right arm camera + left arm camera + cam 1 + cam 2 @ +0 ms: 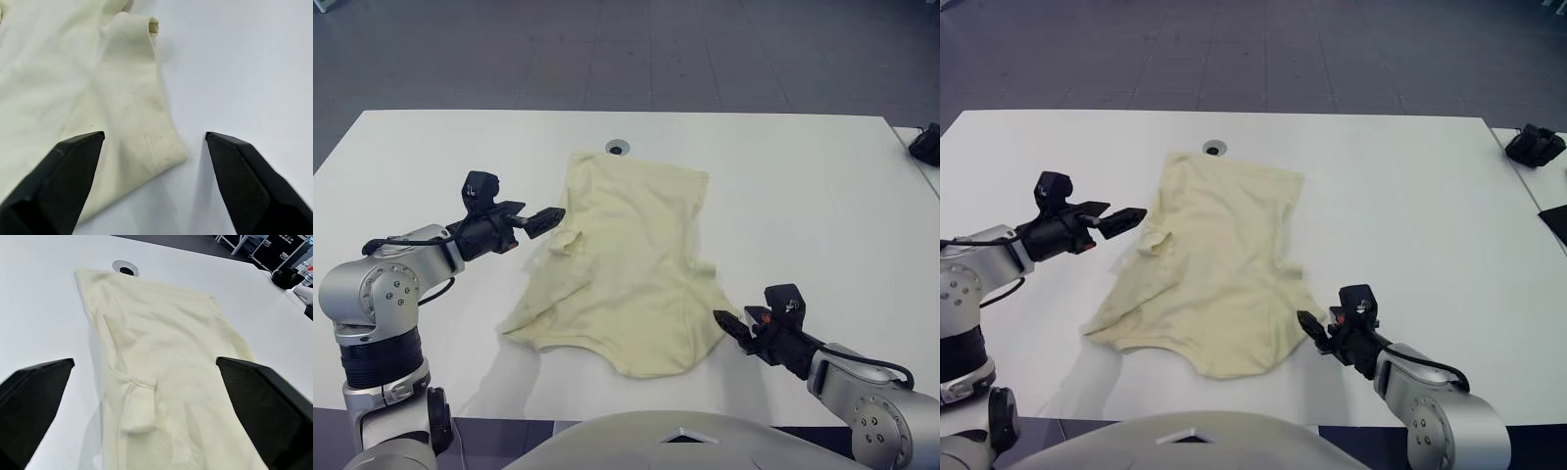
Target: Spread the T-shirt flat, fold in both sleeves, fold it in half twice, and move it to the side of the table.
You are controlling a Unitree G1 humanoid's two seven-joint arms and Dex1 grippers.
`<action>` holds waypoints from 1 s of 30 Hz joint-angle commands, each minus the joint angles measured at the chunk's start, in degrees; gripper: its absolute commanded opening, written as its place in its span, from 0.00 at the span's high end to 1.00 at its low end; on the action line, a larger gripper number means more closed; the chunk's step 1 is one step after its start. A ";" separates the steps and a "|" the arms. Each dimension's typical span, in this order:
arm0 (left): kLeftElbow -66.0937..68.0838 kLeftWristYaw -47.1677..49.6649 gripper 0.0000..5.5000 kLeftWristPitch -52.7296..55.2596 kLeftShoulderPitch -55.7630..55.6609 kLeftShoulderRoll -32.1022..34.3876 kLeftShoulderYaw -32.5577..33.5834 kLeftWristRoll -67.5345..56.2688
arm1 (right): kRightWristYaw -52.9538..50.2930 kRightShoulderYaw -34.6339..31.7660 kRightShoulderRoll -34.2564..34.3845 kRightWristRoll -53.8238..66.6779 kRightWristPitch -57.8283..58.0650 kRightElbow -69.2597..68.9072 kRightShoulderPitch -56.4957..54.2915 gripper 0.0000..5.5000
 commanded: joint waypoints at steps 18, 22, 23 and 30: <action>-0.17 0.99 0.02 -0.45 1.06 -0.26 -1.38 0.64 | 0.11 1.46 -3.72 1.28 -1.64 2.06 1.65 0.97; -0.14 1.30 0.02 -0.83 1.37 -0.44 -1.32 0.82 | 1.01 -1.17 -7.18 0.78 -3.68 5.19 -0.35 1.00; -0.07 1.30 0.02 -0.90 1.33 -0.46 -1.35 0.85 | 1.15 -2.19 -8.21 0.50 -4.27 6.20 -0.89 1.00; -0.41 1.61 0.02 -1.03 1.72 -0.35 -0.98 0.84 | 3.84 -10.08 -18.07 0.46 -7.93 14.28 -5.72 1.00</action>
